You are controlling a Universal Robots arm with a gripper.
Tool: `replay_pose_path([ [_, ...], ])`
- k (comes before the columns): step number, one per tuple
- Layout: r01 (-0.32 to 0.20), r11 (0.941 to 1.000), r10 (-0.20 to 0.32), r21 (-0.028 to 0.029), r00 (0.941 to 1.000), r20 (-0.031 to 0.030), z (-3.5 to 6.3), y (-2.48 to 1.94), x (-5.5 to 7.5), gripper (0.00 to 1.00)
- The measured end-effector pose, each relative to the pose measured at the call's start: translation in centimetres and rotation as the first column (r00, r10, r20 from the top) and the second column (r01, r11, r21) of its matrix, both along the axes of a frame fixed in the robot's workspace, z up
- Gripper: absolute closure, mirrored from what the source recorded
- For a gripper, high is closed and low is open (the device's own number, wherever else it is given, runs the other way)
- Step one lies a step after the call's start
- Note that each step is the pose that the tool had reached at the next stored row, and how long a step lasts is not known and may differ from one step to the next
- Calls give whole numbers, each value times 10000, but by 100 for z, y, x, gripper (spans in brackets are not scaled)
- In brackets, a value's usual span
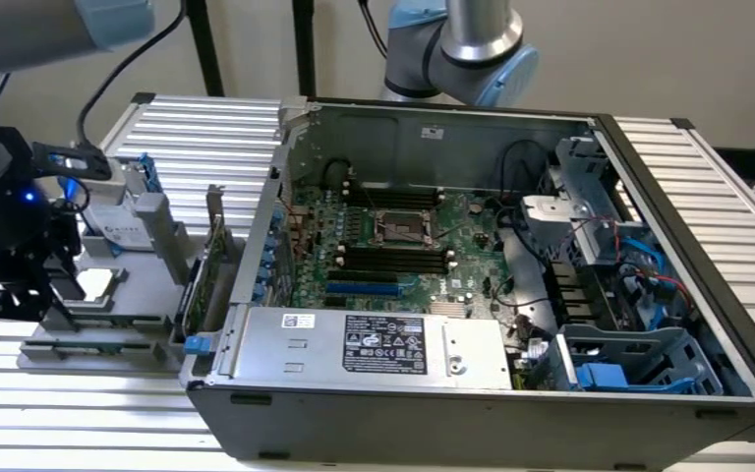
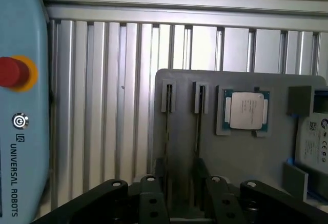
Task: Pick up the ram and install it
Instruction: 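Pick up the ram and move it above insertion slot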
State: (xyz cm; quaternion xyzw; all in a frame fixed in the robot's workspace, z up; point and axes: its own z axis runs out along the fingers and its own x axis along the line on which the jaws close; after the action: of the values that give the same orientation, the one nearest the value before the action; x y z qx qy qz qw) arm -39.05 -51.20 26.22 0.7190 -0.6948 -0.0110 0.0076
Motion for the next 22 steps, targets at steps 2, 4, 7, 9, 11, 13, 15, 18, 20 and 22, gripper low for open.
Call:
replay_pose_path([
  [2,-42,10000,42,2,10000,0,-38,-17,7,64],
  [4,-75,10000,75,2,10000,-1,-74,-31,17,64],
  [7,-119,9999,119,2,9999,-3,-128,-47,34,64],
  [9,-149,9999,149,1,9999,-4,-163,-55,46,64],
  [11,-183,9998,183,2,9998,-4,-201,-62,59,64],
  [13,-218,9998,218,2,9998,-6,-237,-67,70,64],
  [15,-250,9997,250,1,9997,-7,-273,-69,75,64],
  [18,-296,9996,296,3,9996,-7,-327,-72,80,64],
  [20,-327,9995,327,2,9995,-20,-363,-76,84,64],
  [22,-357,9994,357,2,9994,-30,-401,-79,86,64],
])
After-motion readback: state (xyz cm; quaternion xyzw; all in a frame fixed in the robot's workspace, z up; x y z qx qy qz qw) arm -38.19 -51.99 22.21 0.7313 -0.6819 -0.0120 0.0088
